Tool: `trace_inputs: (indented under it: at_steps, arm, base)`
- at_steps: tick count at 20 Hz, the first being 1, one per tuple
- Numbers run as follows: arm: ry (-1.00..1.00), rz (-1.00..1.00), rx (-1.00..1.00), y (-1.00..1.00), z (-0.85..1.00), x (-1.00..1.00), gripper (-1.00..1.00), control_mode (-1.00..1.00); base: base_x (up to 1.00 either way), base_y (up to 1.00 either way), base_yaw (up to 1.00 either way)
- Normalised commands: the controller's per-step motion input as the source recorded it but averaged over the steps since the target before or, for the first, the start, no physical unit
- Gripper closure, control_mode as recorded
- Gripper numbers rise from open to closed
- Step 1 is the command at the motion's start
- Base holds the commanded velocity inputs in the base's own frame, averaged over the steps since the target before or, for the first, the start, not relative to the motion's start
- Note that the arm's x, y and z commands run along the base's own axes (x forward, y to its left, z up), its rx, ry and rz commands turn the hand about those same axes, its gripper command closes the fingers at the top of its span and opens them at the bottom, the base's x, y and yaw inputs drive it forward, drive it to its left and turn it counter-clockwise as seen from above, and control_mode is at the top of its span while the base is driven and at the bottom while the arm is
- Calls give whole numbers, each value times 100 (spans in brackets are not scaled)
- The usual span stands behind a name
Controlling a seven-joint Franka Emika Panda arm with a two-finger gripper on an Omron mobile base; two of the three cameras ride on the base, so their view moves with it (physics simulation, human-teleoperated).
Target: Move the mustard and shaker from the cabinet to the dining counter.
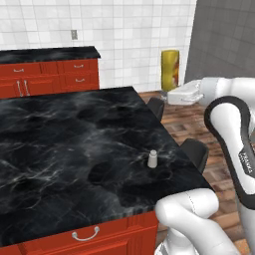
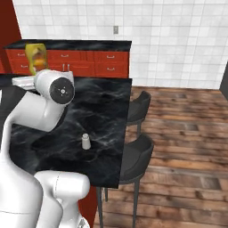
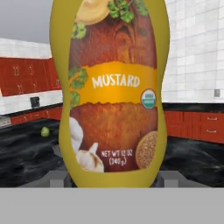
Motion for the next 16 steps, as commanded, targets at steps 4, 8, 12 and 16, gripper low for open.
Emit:
trace_inputs:
  at_steps: [4, 8, 12, 16]
  arm:
    - [10, 43, 8, -45, -44, -15, 100, -100]
    - [9, 43, 14, -50, -53, -14, 100, -100]
    - [4, 38, 6, -43, -55, -21, 100, -100]
    - [2, 38, 0, -38, -58, -15, 100, -100]
  base:
    - [0, 0, 0]
    - [0, 0, 0]
    - [0, 0, 0]
    - [0, 0, 0]
